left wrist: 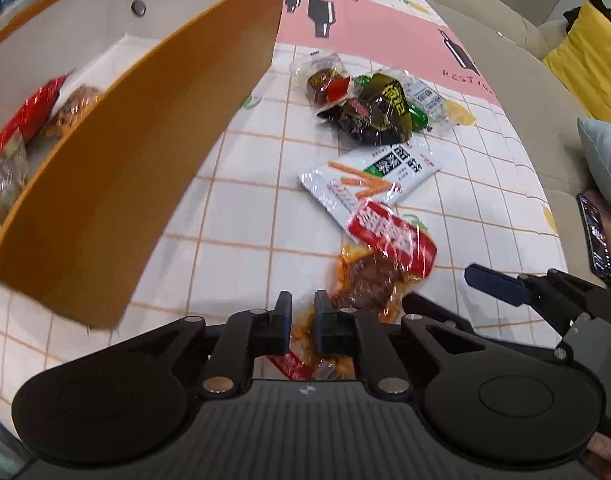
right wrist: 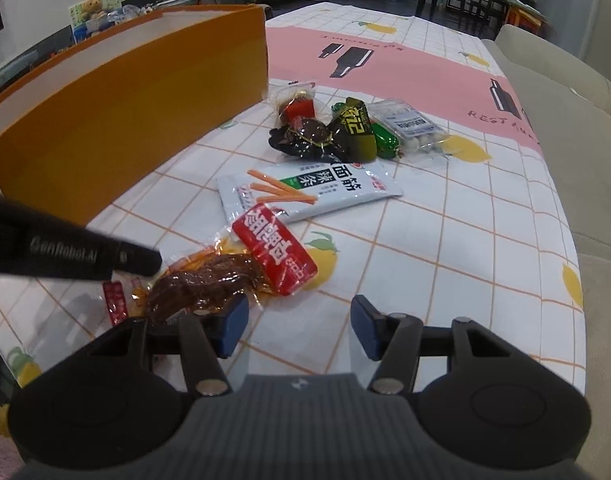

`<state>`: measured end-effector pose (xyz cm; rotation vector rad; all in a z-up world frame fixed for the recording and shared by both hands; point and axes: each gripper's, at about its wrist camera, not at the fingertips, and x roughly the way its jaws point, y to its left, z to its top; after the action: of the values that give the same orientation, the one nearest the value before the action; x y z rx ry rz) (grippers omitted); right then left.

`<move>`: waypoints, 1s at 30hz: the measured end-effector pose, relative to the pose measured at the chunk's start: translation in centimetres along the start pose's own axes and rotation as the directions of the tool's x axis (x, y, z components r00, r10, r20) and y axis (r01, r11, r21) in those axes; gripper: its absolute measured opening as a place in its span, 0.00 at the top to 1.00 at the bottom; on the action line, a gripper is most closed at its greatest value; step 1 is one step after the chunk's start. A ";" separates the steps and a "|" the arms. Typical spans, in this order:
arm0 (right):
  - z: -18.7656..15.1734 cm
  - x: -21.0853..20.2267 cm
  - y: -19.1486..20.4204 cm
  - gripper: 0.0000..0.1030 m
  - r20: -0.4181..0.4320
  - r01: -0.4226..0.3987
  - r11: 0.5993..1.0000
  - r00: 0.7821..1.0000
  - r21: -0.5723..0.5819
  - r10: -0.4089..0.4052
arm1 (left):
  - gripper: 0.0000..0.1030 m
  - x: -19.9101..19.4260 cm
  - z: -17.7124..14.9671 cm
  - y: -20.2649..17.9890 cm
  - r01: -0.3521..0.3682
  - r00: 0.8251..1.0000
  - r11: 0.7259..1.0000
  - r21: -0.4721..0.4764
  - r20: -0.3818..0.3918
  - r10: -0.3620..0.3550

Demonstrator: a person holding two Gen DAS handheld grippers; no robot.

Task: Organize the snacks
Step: 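Grasp the red-labelled meat snack with the right tool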

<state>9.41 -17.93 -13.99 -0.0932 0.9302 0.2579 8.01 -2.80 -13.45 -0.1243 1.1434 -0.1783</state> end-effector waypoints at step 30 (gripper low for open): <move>-0.1 1.1 2.4 0.29 0.006 -0.023 0.999 1.000 0.039 0.023 | 0.62 -2.2 -0.5 -0.4 -0.046 0.995 0.999 0.023 0.094 0.043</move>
<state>9.33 -15.47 -14.86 -0.0461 0.9309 0.2613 6.65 -2.78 -11.61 -0.0843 1.0491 -0.1457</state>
